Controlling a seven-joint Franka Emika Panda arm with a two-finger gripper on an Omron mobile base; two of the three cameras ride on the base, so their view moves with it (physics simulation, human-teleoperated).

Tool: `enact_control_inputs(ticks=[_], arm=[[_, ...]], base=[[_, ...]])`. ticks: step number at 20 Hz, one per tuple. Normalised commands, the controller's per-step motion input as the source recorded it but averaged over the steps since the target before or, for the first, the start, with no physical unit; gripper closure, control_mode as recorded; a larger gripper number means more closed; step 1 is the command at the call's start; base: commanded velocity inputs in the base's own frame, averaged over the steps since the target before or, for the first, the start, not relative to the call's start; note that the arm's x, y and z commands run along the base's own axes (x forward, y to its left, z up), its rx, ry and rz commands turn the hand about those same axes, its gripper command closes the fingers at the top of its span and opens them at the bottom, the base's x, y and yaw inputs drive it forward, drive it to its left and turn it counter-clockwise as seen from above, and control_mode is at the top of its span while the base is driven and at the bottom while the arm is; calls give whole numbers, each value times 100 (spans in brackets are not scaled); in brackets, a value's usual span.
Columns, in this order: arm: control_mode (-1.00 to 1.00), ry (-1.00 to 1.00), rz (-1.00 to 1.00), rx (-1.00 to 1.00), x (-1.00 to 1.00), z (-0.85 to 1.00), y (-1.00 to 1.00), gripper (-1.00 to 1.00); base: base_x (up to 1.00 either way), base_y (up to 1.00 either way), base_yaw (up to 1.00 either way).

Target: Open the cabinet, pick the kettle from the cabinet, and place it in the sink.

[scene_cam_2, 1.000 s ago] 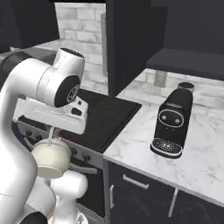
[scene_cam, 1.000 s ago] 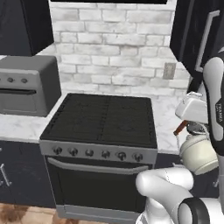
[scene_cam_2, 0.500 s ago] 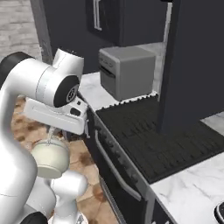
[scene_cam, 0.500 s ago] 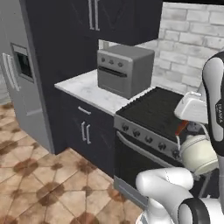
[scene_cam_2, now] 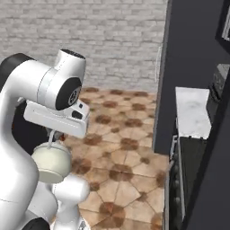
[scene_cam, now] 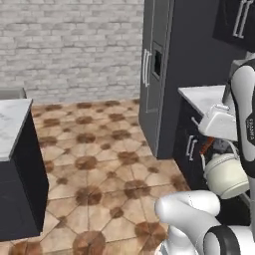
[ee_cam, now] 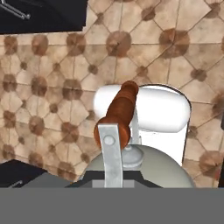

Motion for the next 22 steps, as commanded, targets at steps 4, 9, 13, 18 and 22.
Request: enact_control_inputs(ticks=[4,9,13,18,22], arm=[[100,0,0,0,0,0,0,100],[100,0,0,0,0,0,0,100],[100,0,0,0,0,0,0,100],[100,0,0,0,0,0,0,100],[100,0,0,0,0,0,0,100]], base=[[-3,7,100],[-1,7,98],[0,10,90],[0,9,89],[0,10,86]])
